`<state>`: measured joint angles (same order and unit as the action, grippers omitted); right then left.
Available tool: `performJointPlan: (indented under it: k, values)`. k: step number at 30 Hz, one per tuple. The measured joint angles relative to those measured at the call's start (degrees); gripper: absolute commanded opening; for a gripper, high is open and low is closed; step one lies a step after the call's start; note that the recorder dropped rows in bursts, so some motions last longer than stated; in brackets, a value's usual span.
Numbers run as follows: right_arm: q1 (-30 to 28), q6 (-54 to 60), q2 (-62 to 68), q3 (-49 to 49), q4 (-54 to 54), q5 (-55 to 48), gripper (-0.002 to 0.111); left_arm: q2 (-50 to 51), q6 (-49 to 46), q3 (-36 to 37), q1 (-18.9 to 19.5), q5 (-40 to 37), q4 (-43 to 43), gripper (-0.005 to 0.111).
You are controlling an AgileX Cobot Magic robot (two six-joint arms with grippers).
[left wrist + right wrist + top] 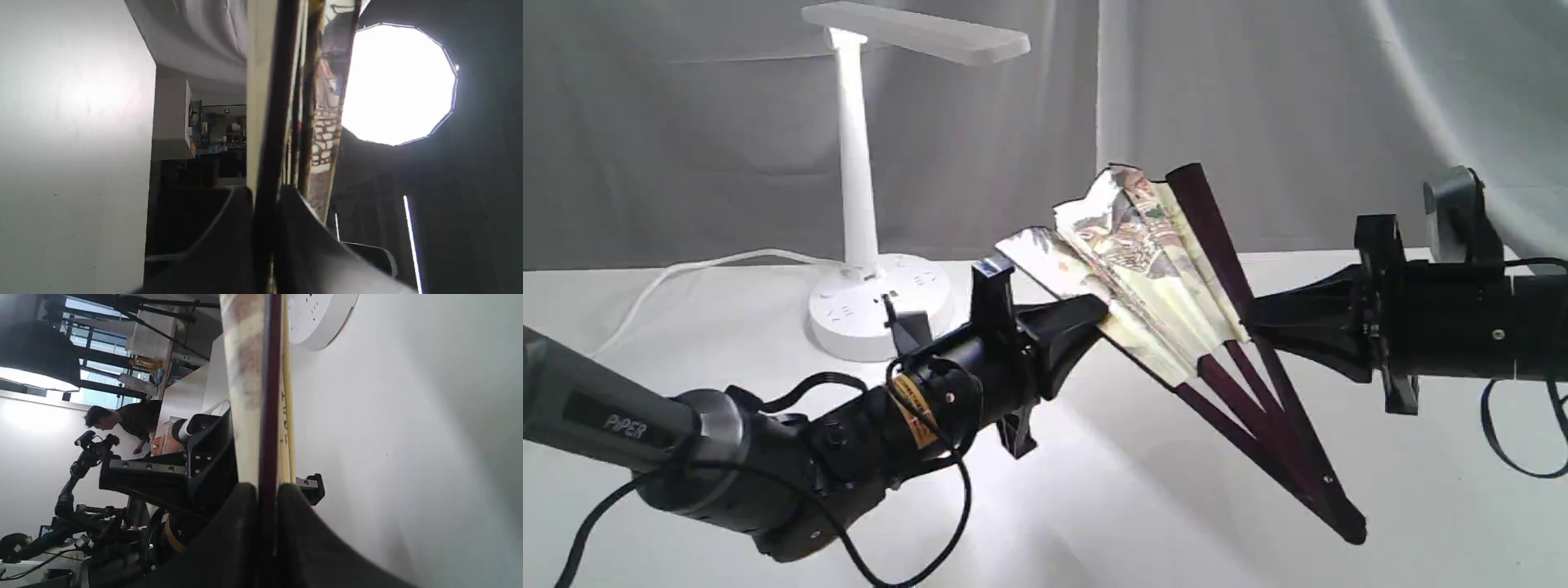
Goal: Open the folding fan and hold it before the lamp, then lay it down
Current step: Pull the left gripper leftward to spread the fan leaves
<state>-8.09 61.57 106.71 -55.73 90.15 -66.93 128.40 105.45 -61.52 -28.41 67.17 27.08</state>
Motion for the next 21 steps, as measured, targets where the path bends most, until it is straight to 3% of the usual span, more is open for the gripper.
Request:
performJointPlan:
  k: [5,12,21]
  values:
    - [0.0,0.0,-0.13,0.0,-0.65,-0.88,0.009,0.0,0.0,-0.14,0.09,-0.26,2.26,0.0]
    - [0.0,0.44,-0.22,0.0,-0.37,-0.18,0.042,0.0,1.45,-0.4,0.06,1.12,7.76,0.0]
    - [0.0,0.58,-0.22,0.0,1.25,2.21,0.043,0.0,2.38,-0.49,0.06,1.22,12.62,0.0]
